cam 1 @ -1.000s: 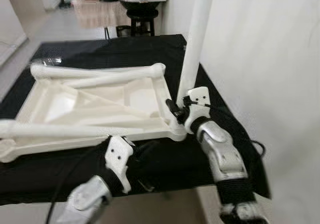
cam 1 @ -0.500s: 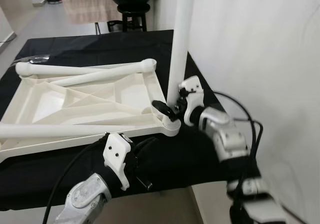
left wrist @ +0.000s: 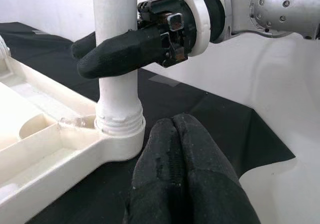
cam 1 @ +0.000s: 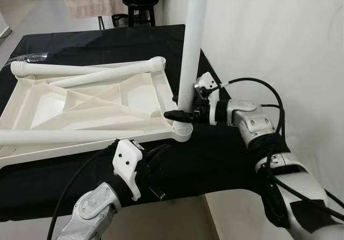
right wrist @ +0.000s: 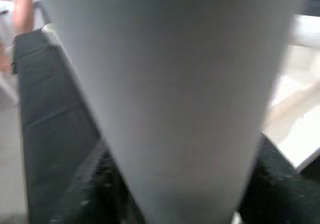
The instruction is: Building children table
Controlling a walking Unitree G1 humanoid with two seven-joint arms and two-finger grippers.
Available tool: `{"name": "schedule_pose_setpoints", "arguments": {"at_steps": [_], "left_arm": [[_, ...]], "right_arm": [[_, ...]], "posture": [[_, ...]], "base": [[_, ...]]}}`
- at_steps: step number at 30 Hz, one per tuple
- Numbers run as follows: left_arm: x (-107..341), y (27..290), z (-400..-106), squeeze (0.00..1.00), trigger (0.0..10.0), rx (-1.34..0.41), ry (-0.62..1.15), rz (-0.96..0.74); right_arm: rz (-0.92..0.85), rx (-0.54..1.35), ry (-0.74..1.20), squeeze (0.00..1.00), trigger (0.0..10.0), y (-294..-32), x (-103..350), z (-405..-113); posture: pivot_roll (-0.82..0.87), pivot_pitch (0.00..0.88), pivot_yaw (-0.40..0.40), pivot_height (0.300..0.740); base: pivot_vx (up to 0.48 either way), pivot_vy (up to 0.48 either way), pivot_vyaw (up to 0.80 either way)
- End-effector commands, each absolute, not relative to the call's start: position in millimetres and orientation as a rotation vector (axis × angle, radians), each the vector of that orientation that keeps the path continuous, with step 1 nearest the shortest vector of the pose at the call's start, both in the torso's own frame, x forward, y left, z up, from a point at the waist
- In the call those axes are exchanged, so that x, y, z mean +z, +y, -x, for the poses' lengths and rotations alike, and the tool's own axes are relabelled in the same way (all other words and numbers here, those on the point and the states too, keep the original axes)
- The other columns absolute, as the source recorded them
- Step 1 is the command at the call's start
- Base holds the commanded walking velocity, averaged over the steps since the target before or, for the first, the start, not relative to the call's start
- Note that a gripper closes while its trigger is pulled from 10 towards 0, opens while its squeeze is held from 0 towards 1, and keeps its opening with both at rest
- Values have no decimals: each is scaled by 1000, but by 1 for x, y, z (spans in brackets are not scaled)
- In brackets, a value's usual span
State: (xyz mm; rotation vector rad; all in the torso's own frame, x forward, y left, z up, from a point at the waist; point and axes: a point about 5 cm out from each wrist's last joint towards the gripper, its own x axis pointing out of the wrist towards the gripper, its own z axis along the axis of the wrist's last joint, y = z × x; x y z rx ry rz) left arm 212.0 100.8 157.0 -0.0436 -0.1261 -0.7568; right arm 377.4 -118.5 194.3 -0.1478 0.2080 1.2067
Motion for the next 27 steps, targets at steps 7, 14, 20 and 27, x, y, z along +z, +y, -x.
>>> {"name": "schedule_pose_setpoints", "arguments": {"at_steps": [7,14,20,27], "left_arm": [[153,99,-210,0,10000,-754,-105,57],[152,99,-208,0,10000,-760,-100,58],[152,102,-207,0,10000,-763,-96,55],[150,102,-208,0,10000,-762,-91,56]], "right_arm": [[127,1276,216,0,0,-114,192,-378],[117,1098,152,0,0,-137,191,-381],[-32,375,226,0,0,-112,139,-346],[16,558,156,0,0,-85,144,-334]], "posture": [[9,73,-76,740],[7,80,-76,740],[9,88,-76,740],[-11,69,-64,740]], "base": [[0,0,0],[0,0,0],[0,0,0],[0,0,0]]}}
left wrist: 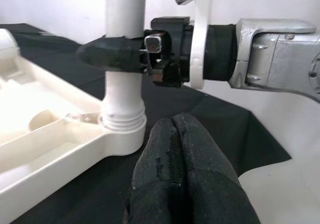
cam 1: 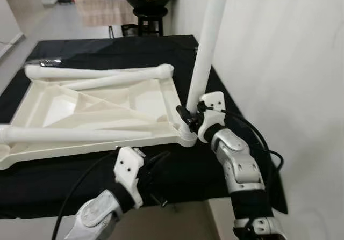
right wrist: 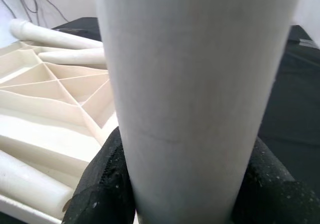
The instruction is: Building children table
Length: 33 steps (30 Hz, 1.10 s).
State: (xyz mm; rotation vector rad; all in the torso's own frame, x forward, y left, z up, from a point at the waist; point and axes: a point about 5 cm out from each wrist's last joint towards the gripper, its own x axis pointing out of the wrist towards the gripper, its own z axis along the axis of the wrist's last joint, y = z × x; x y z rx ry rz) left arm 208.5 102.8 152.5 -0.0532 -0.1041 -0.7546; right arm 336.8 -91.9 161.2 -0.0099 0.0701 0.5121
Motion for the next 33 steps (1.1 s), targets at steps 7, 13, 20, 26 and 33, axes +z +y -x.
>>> {"name": "schedule_pose_setpoints", "arguments": {"at_steps": [7,13,20,26,33], "left_arm": [[151,102,-209,0,10000,-749,-95,64],[151,101,-210,0,10000,-760,-94,69],[151,100,-212,0,10000,-759,-96,71],[151,100,-212,0,10000,-761,-95,70],[151,99,-211,0,10000,-764,-92,70]], "right_arm": [[23,526,198,0,10000,-87,143,-341],[5,648,215,1000,10000,-73,156,-330],[77,1143,59,0,10000,-83,191,-342],[122,1307,116,0,10000,-98,195,-351],[116,1346,170,0,10000,-101,197,-363]], "posture": [[-2,66,-75,740],[-14,71,-65,740],[-11,69,-64,740],[1,68,-67,740],[12,71,-73,740]], "base": [[0,0,0],[0,0,0],[0,0,0],[0,0,0],[0,0,0]]}}
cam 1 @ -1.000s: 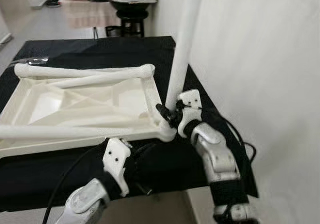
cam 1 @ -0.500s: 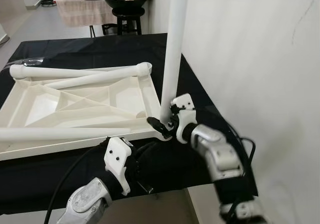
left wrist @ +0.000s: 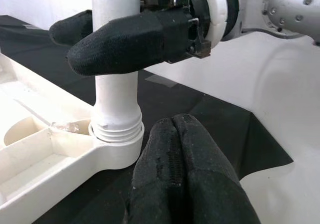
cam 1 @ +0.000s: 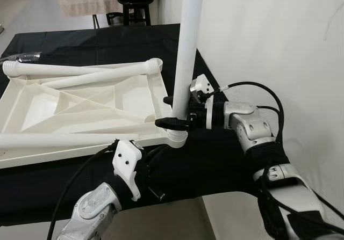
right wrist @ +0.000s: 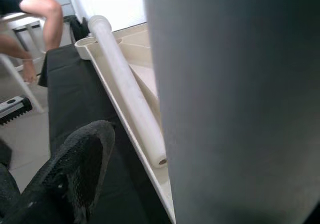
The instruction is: Building children table
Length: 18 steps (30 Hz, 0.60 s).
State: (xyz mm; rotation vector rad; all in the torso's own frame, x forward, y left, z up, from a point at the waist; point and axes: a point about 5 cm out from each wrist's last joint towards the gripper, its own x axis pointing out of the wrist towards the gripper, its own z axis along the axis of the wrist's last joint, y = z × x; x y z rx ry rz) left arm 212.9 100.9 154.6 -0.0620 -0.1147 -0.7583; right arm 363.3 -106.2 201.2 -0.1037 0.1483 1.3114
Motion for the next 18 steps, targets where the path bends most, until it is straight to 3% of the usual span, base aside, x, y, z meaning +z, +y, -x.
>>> {"name": "schedule_pose_setpoints", "arguments": {"at_steps": [1,2,4,11,18], "left_arm": [[151,99,-211,0,10000,-766,-91,70],[151,99,-211,0,10000,-768,-91,70],[151,99,-211,0,10000,-769,-91,70],[151,98,-210,0,10000,-771,-90,72],[151,99,-210,0,10000,-773,-88,71]], "right_arm": [[110,1344,171,0,3412,-101,198,-364],[89,1352,170,0,510,-102,198,-365],[73,1375,169,0,0,-103,197,-365],[32,1429,152,0,0,-111,194,-362],[61,1323,120,0,0,-122,181,-359]], "posture": [[12,71,-73,740],[12,71,-73,740],[12,74,-71,740],[9,79,-68,740],[11,88,-58,740]], "base": [[0,0,0],[0,0,0],[0,0,0],[0,0,0],[0,0,0]]}}
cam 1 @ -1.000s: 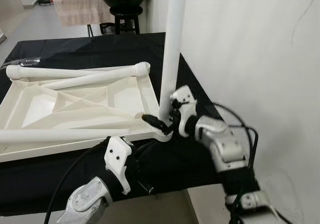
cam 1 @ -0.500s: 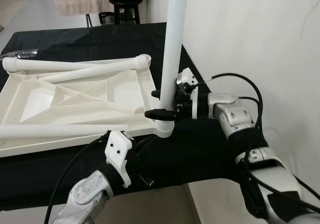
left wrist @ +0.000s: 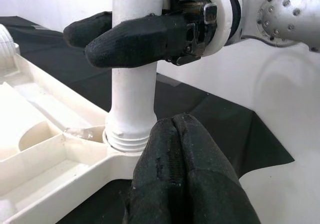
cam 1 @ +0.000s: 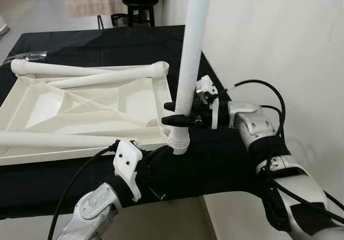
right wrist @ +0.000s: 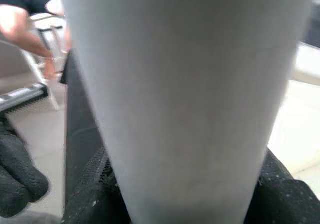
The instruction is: Building children table
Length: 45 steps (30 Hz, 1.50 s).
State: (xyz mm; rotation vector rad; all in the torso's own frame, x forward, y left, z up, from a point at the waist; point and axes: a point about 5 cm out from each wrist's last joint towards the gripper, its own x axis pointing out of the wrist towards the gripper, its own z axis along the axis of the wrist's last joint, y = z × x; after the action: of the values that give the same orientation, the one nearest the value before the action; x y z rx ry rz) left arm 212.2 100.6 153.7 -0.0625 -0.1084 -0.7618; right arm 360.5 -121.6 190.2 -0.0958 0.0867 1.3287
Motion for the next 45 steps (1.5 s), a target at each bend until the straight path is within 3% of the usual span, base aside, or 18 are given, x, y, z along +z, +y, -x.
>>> {"name": "schedule_pose_setpoints", "arguments": {"at_steps": [1,3,5,6,7,10,18,19,24,25,28,29,30,31,45], "left_arm": [[151,100,-209,0,10000,-774,-88,69],[151,101,-208,0,10000,-774,-87,69],[152,102,-208,0,10000,-775,-87,67],[152,102,-208,0,10000,-775,-87,67],[152,103,-208,0,10000,-773,-86,66],[151,105,-209,0,10000,-778,-78,61],[151,104,-211,0,10000,-784,-78,62],[151,104,-212,0,10000,-779,-81,63],[151,103,-213,0,10000,-773,-83,62],[151,103,-213,0,10000,-770,-85,57],[152,105,-212,0,10000,-735,-94,26],[152,106,-212,0,10000,-712,-96,10],[152,106,-212,0,10000,-712,-96,10],[153,108,-210,0,10000,-683,-100,-5],[151,127,-188,0,10000,-495,-85,-49]], "right_arm": [[124,1188,162,0,0,-120,166,-355],[155,1108,185,0,0,-119,159,-353],[211,626,204,0,0,-116,148,-357],[211,626,204,0,0,-116,148,-357],[64,500,193,0,0,-103,147,-343],[-23,474,127,0,0,-90,155,-326],[-52,456,135,0,0,-97,155,-337],[-34,487,130,0,10000,-97,157,-341],[-9,562,112,0,10000,-97,170,-347],[15,568,120,1000,10000,-102,171,-349],[61,568,117,1000,10000,-123,179,-365],[79,589,115,549,10000,-134,183,-373],[79,589,115,549,10000,-134,183,-373],[98,616,105,0,10000,-143,188,-378],[67,869,150,0,10000,-164,184,-382]], "posture": [[7,90,-67,740],[7,90,-67,740],[21,94,-68,740],[21,94,-68,740],[18,99,-58,740],[6,87,-30,740],[10,84,-39,740],[12,78,-47,740],[13,73,-46,740],[16,67,-45,740],[20,66,-48,740],[25,61,-50,740],[25,61,-50,740],[28,61,-50,740],[75,54,-62,740]], "base": [[0,0,0],[0,0,0],[0,0,0],[0,0,0],[0,0,0],[0,0,0],[0,0,0],[0,0,0],[0,0,0],[0,0,0],[0,0,0],[0,0,0],[0,0,0],[0,0,0],[0,0,0]]}}
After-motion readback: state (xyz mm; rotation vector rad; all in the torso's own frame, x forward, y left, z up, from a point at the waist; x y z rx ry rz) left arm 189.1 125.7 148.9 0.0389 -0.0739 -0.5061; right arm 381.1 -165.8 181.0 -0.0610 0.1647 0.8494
